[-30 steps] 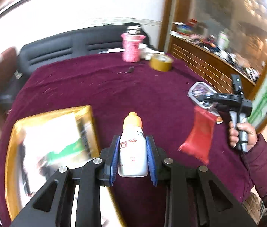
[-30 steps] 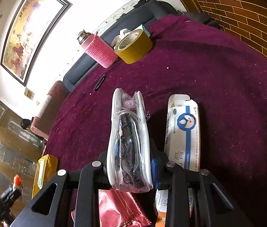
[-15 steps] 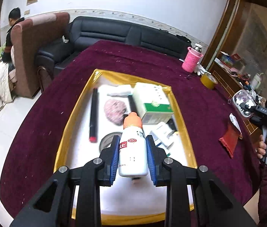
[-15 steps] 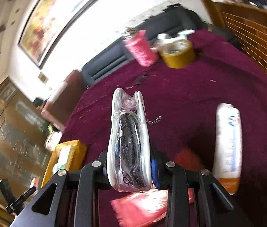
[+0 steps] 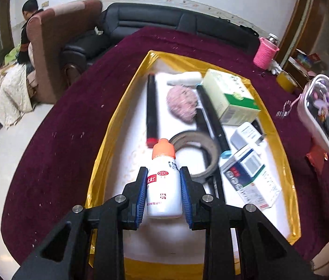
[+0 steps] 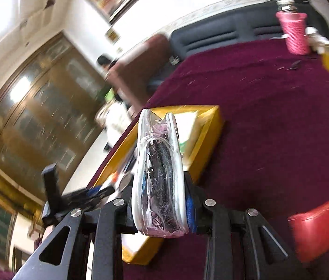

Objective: Organize objects
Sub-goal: 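Carry the bottle and pencil case toward the yellow box with both grippers, then release the bottle and pencil case into the yellow box with both grippers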

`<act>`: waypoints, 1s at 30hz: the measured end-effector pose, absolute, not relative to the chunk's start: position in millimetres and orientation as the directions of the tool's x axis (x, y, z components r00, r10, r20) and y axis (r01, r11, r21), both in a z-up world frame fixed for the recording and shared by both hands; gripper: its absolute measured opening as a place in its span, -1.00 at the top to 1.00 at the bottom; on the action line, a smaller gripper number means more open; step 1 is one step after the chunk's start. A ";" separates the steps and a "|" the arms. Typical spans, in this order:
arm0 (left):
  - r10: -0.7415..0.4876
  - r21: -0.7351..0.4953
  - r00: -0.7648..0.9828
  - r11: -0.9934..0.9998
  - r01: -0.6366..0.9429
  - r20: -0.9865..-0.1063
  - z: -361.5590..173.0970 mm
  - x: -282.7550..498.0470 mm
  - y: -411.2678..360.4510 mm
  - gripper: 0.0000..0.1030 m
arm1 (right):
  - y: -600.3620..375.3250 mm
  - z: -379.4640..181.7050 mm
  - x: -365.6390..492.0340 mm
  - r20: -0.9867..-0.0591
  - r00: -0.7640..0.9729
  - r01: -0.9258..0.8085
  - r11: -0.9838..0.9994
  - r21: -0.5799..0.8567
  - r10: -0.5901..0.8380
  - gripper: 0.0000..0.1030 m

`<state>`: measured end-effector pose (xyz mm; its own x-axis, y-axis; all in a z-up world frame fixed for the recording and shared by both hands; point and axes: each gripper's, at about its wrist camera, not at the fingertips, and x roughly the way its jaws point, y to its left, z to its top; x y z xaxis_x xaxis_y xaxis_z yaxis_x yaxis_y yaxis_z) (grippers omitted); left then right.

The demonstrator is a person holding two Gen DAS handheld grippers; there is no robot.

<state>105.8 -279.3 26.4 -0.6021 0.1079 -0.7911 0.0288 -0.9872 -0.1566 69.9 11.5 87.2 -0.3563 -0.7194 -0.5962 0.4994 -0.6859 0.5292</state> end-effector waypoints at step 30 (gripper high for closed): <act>0.145 -0.287 -0.708 -0.954 0.084 -0.691 58.2 133.3 -310.5 -0.67 | -128.1 17.4 118.2 -0.766 -0.169 0.693 -0.627 0.355 -0.621 0.31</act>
